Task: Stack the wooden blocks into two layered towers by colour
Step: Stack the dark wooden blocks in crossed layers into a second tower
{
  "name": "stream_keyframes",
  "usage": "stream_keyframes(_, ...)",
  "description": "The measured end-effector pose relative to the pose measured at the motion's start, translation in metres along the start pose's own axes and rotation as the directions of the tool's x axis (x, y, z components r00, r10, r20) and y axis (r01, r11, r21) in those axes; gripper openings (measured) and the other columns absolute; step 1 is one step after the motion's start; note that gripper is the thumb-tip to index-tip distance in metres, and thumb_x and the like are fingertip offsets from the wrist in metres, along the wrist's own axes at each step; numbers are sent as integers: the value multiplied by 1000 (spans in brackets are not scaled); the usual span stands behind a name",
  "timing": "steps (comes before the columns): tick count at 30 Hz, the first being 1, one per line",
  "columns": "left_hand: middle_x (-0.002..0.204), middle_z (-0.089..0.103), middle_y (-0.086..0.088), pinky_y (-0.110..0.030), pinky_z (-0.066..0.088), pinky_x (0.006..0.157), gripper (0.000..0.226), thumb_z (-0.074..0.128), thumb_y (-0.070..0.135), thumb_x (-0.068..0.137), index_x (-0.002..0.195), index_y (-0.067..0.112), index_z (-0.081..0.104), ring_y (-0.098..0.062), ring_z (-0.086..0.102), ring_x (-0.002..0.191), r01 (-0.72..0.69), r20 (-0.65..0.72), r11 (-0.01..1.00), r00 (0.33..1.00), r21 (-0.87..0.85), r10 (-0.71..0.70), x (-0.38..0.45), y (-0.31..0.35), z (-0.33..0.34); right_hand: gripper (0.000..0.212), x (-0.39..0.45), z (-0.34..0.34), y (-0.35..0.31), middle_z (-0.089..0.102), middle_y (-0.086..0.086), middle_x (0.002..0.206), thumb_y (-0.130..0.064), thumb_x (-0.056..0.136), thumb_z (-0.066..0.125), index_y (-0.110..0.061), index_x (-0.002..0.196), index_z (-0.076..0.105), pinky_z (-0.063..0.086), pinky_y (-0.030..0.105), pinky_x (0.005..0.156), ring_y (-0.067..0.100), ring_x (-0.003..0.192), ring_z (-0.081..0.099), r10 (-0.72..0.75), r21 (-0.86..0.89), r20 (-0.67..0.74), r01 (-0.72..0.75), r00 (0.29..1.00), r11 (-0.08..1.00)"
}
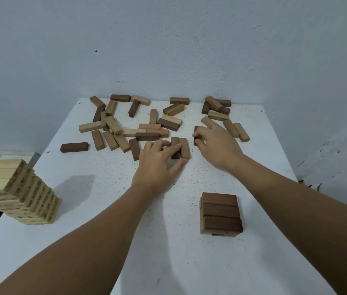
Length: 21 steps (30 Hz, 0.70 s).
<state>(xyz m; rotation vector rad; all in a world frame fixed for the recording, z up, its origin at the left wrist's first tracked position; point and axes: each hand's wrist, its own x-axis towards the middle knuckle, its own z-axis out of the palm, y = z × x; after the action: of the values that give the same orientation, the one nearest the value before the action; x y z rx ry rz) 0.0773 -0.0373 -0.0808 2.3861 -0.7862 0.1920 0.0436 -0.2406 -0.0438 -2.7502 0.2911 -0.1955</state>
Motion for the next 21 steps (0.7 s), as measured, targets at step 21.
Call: stream_keyframes(21, 115, 63, -3, -41, 48, 96, 39, 72, 36, 96, 134, 27, 70, -27, 54, 114, 75, 267, 997, 960, 36, -82, 8, 10, -34, 55, -11, -25, -40, 66, -4, 116, -36, 83, 83, -26, 133, 61, 49, 47, 102, 20, 112, 61, 164, 80, 368, -207, 915, 975)
